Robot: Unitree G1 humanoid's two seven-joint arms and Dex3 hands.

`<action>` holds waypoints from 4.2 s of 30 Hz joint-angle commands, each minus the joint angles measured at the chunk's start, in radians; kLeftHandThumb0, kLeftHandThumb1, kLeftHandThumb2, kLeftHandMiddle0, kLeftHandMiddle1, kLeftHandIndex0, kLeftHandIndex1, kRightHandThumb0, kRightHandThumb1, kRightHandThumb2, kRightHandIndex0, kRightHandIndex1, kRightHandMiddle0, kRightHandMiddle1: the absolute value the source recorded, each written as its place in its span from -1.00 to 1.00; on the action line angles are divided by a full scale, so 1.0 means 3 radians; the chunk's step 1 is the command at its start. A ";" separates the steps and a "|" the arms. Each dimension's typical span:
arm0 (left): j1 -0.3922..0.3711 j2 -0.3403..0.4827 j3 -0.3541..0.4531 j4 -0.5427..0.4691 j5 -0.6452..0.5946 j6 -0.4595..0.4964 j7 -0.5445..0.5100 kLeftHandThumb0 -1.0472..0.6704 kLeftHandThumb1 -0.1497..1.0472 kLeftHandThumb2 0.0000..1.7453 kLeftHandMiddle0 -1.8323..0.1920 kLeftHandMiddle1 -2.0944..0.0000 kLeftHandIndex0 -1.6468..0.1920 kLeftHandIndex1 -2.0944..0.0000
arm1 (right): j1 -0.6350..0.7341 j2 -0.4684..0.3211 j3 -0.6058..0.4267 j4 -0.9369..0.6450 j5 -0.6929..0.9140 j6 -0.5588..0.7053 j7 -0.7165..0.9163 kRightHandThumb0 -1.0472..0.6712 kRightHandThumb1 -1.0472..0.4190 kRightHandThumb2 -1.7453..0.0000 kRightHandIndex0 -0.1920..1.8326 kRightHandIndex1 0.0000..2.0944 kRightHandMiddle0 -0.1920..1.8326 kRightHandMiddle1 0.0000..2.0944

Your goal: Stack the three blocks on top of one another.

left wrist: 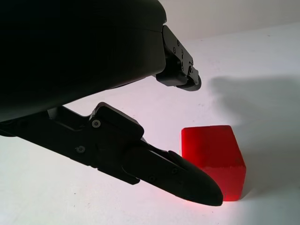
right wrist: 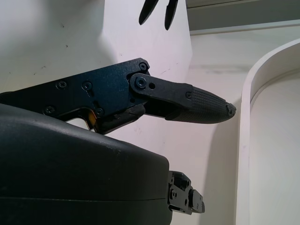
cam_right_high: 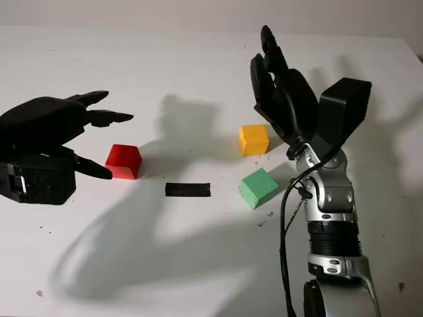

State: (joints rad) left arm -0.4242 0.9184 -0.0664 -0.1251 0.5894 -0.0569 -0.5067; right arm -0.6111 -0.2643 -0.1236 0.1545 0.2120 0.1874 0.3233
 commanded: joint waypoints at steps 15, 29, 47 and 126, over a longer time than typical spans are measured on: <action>0.0134 -0.0139 -0.0098 0.0044 0.0294 -0.0171 0.0236 -0.70 0.72 -0.94 0.69 0.95 0.47 0.30 | 0.0000 -0.0002 -0.0014 -0.0061 0.0032 0.0019 -0.0010 -0.63 -1.00 0.27 -1.00 -1.00 -1.00 -1.00; 0.0120 -0.0225 -0.0137 -0.0014 0.0345 -0.0001 0.0068 -0.70 0.79 -0.93 0.67 0.94 0.57 0.07 | -0.0007 -0.0005 -0.0016 -0.0052 0.0033 0.0016 -0.0001 -0.63 -1.00 0.27 -1.00 -1.00 -1.00 -1.00; 0.0169 -0.0305 -0.0028 0.0141 0.0134 -0.0301 0.0401 -0.25 0.91 -0.93 0.49 0.93 0.36 -0.17 | 0.0020 0.0002 -0.0004 -0.0072 0.0018 -0.0011 -0.0028 -0.63 -1.00 0.28 -1.00 -1.00 -1.00 -1.00; -0.0285 -0.1128 -0.0773 -0.0538 0.0071 0.0829 -0.0533 -0.19 0.96 -0.94 0.57 0.94 0.55 -0.54 | 0.0042 0.0041 0.0018 -0.0127 -0.0032 0.0045 -0.0111 -0.64 -1.00 0.30 -1.00 -1.00 -1.00 -1.00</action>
State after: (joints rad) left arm -0.5023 0.5824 -0.3043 -0.2869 0.6126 0.1957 -0.6635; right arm -0.6021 -0.2445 -0.1158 0.1295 0.2034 0.2062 0.2880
